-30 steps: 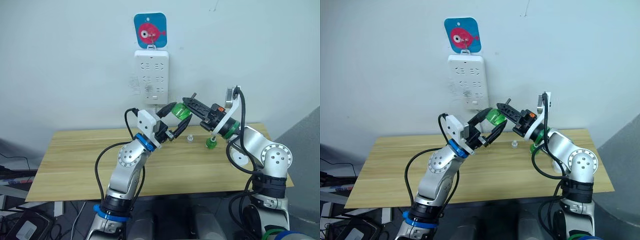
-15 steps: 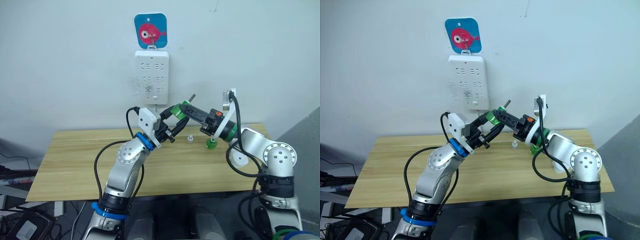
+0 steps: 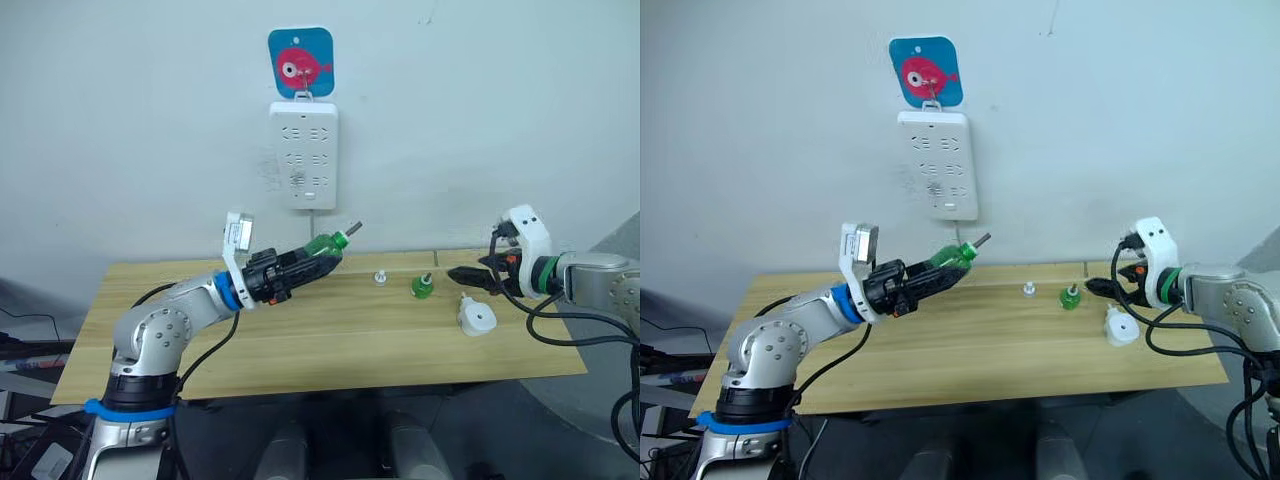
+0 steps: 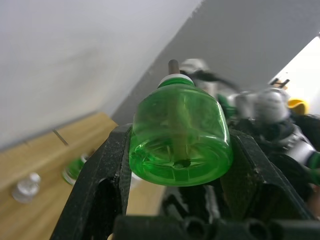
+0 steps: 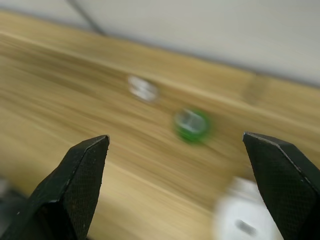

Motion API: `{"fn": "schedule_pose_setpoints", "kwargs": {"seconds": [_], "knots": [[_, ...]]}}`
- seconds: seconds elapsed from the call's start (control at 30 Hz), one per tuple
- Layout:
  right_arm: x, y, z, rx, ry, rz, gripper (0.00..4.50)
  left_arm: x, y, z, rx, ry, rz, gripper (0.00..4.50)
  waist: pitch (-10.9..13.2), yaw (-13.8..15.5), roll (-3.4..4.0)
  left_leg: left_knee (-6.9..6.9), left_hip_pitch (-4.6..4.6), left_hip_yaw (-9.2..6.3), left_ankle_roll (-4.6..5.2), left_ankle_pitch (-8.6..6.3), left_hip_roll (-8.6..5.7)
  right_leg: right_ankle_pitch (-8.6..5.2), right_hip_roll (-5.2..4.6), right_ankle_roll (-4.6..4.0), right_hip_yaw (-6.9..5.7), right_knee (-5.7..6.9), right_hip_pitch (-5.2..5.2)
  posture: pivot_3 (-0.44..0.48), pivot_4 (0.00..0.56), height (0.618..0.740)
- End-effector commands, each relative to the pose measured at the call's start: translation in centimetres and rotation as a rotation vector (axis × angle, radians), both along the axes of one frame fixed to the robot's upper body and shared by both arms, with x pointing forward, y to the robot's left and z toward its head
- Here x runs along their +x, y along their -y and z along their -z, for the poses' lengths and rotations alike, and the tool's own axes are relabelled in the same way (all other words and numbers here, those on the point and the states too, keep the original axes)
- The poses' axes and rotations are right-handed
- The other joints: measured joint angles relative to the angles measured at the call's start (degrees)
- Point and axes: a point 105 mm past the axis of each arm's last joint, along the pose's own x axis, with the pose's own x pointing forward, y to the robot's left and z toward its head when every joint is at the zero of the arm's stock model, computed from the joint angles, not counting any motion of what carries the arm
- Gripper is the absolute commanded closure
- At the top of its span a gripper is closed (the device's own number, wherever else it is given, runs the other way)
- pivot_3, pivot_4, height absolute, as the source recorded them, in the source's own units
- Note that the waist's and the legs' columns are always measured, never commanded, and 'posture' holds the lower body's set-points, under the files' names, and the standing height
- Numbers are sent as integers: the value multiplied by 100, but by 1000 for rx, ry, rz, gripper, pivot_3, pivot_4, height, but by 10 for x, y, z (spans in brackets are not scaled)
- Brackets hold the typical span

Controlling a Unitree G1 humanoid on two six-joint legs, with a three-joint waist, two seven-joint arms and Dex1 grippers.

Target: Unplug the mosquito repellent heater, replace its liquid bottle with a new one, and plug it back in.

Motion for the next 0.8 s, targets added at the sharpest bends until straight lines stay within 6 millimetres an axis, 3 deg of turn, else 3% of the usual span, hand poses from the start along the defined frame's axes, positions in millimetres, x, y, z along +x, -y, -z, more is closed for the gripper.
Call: {"fn": "schedule_pose_setpoints", "kwargs": {"seconds": [0.03, 0.27, 0.43, 0.8], "knots": [[13, 10, 2, -58, 14, 35, 45, -15, 10, -3, 8, 49, 62, 2281, 1, 13, 0, 0, 0, 1, 0, 0, 1, 0, -1, 0, 1, -1, -1, -62, 201, 740], [16, 29, 30, -85, -114, 136, 45, -24, 10, 0, 24, 51, 61, 2281, 8, 72, 4, -1, 0, -1, 1, 0, 3, 0, -3, -1, 6, -3, 0, -51, 219, 740], [16, 32, 47, -105, -166, 140, 45, -29, 9, 4, 32, 37, 72, 2281, 21, 115, 6, -2, -2, -1, 2, -1, 2, 0, -5, -2, 8, -8, 0, -44, 233, 740], [16, 43, 68, -142, -218, 138, 45, -29, 5, 6, 68, 42, 65, 2281, 116, 123, 13, -1, -2, -1, 2, -1, 2, 0, -7, -2, 8, -9, 0, -38, 250, 740]]}}
